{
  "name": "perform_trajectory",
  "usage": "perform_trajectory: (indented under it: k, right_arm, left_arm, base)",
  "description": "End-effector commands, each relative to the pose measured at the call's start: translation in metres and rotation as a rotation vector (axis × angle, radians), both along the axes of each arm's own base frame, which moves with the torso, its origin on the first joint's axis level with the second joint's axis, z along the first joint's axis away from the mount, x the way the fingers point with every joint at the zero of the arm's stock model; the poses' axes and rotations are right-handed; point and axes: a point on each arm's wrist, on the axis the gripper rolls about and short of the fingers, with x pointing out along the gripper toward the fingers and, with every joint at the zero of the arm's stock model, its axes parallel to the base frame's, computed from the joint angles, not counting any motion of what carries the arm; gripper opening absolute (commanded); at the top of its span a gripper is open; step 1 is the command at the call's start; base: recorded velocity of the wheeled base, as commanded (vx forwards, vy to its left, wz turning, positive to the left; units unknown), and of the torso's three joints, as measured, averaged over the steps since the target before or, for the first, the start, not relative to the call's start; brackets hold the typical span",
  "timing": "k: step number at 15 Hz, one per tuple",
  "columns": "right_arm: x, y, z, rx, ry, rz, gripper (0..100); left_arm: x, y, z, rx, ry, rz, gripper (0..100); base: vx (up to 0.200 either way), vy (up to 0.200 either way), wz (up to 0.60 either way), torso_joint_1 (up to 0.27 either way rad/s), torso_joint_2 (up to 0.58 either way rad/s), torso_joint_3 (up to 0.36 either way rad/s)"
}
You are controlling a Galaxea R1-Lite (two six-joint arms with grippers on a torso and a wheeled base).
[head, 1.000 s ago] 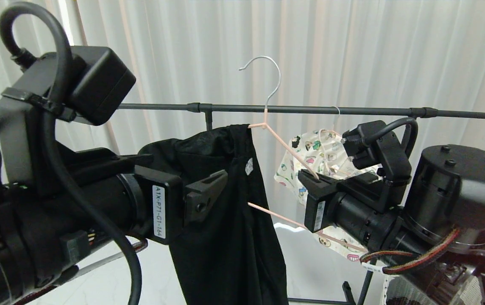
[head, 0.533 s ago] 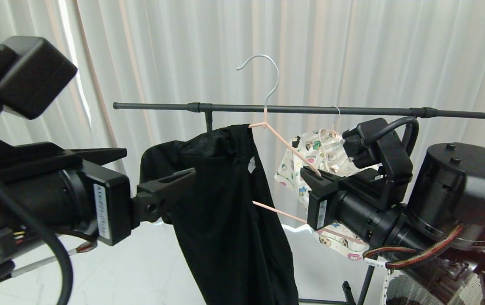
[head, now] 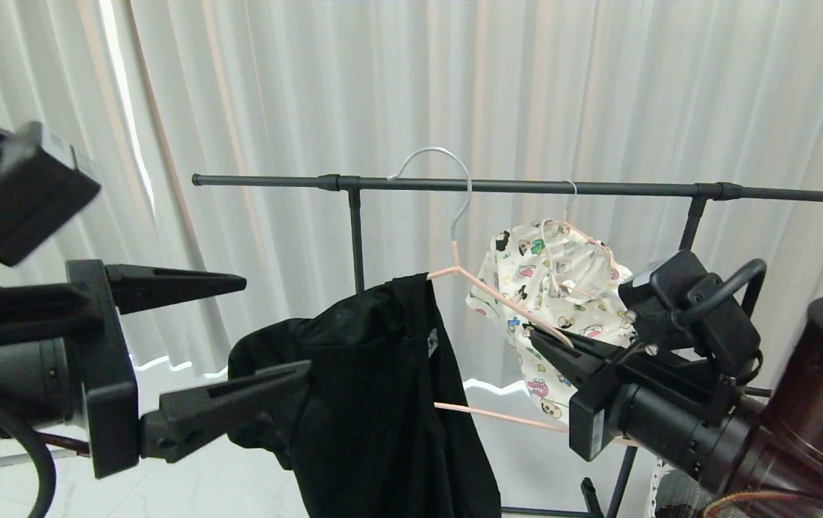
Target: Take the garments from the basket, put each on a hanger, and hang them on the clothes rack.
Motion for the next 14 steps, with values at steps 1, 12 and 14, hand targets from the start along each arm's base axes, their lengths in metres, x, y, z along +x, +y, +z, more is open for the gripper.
perform_trajectory:
  k: [1, 12, 14]
  right_arm:
    - [-0.015, -0.003, 0.002, 0.003, -0.010, 0.050, 0]
    - [-0.054, 0.011, 0.002, -0.023, -0.043, 0.223, 0]
    - [-0.055, 0.011, 0.002, -0.021, -0.044, 0.226, 0]
  left_arm:
    - [0.002, 0.001, -0.020, 0.053, 0.032, -0.059, 100]
    - [0.001, -0.005, -0.053, 0.100, 0.155, -0.151, 100]
    - [-0.001, -0.006, -0.056, 0.107, 0.160, -0.164, 0]
  base:
    - [0.000, 0.000, 0.00, 0.000, 0.00, 0.000]
    - [0.000, 0.000, 0.00, 0.000, 0.00, 0.000]
    - [0.000, 0.000, 0.00, 0.000, 0.00, 0.000]
